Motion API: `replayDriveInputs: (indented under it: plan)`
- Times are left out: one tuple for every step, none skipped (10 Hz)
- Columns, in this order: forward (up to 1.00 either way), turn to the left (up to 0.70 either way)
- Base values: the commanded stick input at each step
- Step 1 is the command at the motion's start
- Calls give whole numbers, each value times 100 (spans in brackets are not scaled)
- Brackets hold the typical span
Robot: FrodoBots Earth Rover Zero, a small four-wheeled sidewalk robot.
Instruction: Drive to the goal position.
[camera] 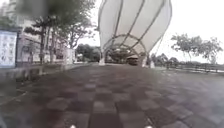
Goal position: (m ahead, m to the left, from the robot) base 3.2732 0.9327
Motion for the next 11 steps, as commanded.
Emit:
replayDriveInputs:
  plan:
    - [85, 0]
    - [85, 0]
    - [85, 0]
    - [85, 0]
    - [85, 0]
    - [85, 0]
    - [85, -27]
    - [85, -34]
    - [85, -34]
    - [85, -34]
    - [85, -28]
